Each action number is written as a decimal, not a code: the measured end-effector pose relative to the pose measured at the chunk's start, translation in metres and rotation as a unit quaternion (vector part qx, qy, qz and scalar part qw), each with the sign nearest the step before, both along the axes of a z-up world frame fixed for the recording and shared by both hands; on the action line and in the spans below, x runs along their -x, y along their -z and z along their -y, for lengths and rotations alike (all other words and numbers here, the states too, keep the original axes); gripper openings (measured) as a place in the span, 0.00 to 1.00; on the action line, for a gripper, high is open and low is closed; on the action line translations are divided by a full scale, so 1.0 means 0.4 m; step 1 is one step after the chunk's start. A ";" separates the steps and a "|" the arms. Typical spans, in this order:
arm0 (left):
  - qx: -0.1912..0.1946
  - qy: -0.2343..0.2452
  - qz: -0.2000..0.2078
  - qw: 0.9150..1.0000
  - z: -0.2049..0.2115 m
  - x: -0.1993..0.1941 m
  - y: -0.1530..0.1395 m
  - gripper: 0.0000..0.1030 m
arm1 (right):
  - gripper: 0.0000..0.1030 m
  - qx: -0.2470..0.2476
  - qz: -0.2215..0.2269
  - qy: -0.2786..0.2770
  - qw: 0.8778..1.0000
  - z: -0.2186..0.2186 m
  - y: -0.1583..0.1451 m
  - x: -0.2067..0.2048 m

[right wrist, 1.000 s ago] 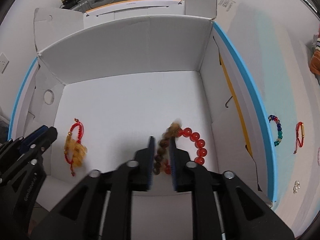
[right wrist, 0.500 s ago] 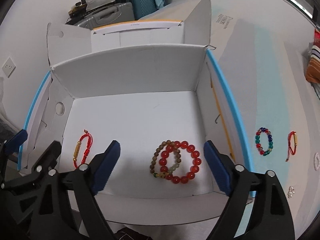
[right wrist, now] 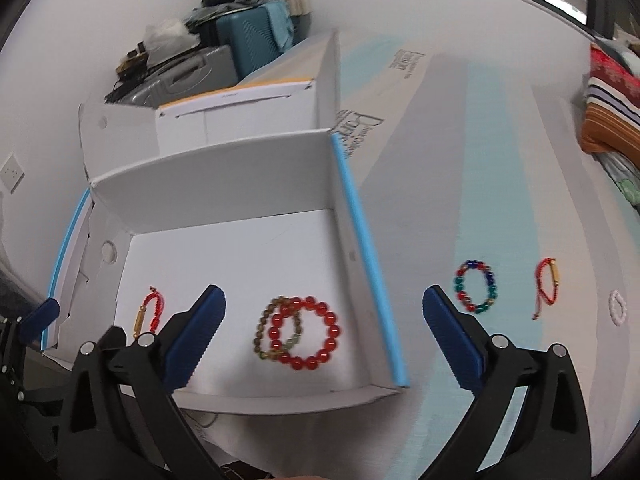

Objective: Organize jewelry
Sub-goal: 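Withdraw both tools from the box back over the bed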

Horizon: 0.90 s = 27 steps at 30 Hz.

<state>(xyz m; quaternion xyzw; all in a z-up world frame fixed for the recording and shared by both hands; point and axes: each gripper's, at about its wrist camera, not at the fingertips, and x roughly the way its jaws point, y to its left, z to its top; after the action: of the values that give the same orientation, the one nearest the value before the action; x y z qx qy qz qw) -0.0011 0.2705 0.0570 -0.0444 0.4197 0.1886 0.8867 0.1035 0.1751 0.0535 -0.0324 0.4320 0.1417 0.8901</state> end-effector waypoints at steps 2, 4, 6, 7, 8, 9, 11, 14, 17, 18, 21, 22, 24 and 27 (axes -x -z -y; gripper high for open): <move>-0.001 0.010 0.003 1.000 0.030 -0.005 -0.006 0.95 | 0.93 -0.001 0.007 0.011 1.000 0.032 -0.007 0.002; 0.001 0.019 0.007 1.000 0.061 -0.011 -0.012 0.95 | 0.93 -0.002 0.012 0.022 1.000 0.070 -0.014 0.003; 0.002 0.028 0.011 1.000 0.092 -0.017 -0.018 0.94 | 0.93 -0.003 0.013 0.029 0.999 0.107 -0.019 0.002; 0.002 0.033 0.014 0.999 0.110 -0.020 -0.021 0.94 | 0.93 -0.002 0.014 0.032 0.999 0.121 -0.020 0.002; 0.002 0.037 0.016 0.999 0.126 -0.023 -0.023 0.94 | 0.93 -0.002 0.015 0.035 0.999 0.138 -0.021 0.001; 0.002 0.041 0.017 0.999 0.142 -0.027 -0.025 0.94 | 0.93 -0.002 0.016 0.040 0.999 0.157 -0.023 0.001; 0.002 0.049 0.021 0.999 0.176 -0.036 -0.027 0.95 | 0.93 -0.004 0.018 0.053 0.998 0.202 -0.026 0.000; 0.008 0.060 0.022 0.998 0.222 -0.049 -0.027 0.95 | 0.93 -0.007 0.018 0.074 0.997 0.272 -0.030 0.001; 0.013 0.073 0.024 0.997 0.272 -0.060 -0.027 0.94 | 0.93 -0.006 0.020 0.090 0.996 0.334 -0.036 0.001; 0.013 0.079 0.025 0.996 0.293 -0.063 -0.027 0.94 | 0.93 -0.007 0.021 0.095 0.995 0.357 -0.038 0.001; 0.013 0.096 0.027 0.995 0.344 -0.074 -0.026 0.94 | 0.93 -0.007 0.023 0.107 0.994 0.408 -0.042 0.003; 0.016 0.105 0.029 0.994 0.367 -0.079 -0.027 0.94 | 0.93 -0.008 0.024 0.112 0.993 0.434 -0.043 0.007; 0.022 0.117 0.032 0.992 0.398 -0.086 -0.026 0.94 | 0.93 -0.010 0.024 0.120 0.992 0.475 -0.039 0.011; 0.030 0.142 0.034 0.989 0.459 -0.101 -0.024 0.94 | 0.93 -0.003 0.024 0.132 0.991 0.532 -0.030 0.013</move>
<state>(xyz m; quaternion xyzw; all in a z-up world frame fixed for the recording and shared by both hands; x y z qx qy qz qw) 0.0393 0.0869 0.0668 -0.0177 0.3970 0.0463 0.9165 0.0984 -0.0377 0.0656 0.0245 0.4108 0.0239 0.9111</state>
